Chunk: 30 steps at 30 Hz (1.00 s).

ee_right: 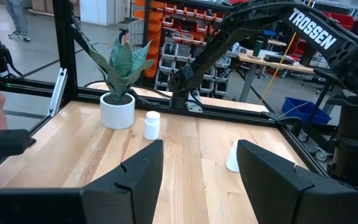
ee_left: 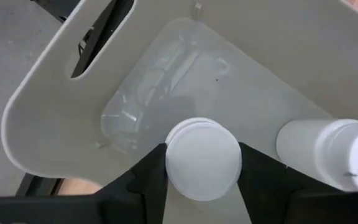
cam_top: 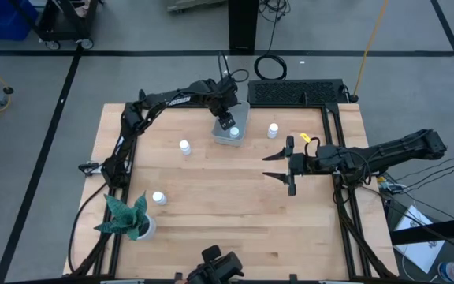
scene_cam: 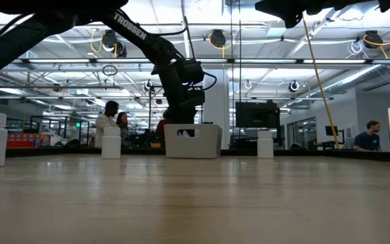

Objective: Pick and place pill bottles into a basket
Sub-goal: Put the white medicine bottle into the gray bin

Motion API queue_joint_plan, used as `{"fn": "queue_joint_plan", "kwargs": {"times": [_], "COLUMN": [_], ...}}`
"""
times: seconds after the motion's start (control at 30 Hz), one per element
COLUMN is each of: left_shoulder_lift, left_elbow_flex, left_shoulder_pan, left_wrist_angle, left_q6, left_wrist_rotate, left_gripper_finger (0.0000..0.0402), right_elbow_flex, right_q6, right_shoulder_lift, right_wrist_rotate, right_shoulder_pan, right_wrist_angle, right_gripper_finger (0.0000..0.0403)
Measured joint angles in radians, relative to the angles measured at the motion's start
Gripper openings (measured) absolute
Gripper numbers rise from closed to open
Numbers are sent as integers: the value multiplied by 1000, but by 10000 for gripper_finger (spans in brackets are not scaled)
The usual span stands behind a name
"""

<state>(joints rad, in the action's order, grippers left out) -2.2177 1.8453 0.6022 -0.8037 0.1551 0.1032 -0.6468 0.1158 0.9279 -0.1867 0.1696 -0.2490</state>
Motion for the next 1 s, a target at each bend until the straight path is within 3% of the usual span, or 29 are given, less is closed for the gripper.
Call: {"fn": "queue_joint_plan", "kwargs": {"times": [0.3, 0.5, 0.73, 1.0], "left_shoulder_lift": [-4, 9, 116, 308], "left_elbow_flex": [4, 4, 4, 4], "left_shoulder_pan": [-6, -10, -11, -20], "left_wrist_angle": [-12, -17, -75, -276], "left_q6": [-3, 9, 37, 17], "left_wrist_rotate": [-27, -31, -27, -28], "left_gripper_finger": [266, 307, 327, 313], "right_elbow_flex": [0, 0, 0, 0], "right_q6": [0, 0, 0, 0], "right_shoulder_lift": [0, 0, 0, 0], "right_wrist_rotate": [0, 0, 0, 0], "right_shoulder_pan": [0, 0, 0, 0], "right_wrist_angle": [0, 0, -1, 0], "right_gripper_finger": [196, 196, 196, 196]}}
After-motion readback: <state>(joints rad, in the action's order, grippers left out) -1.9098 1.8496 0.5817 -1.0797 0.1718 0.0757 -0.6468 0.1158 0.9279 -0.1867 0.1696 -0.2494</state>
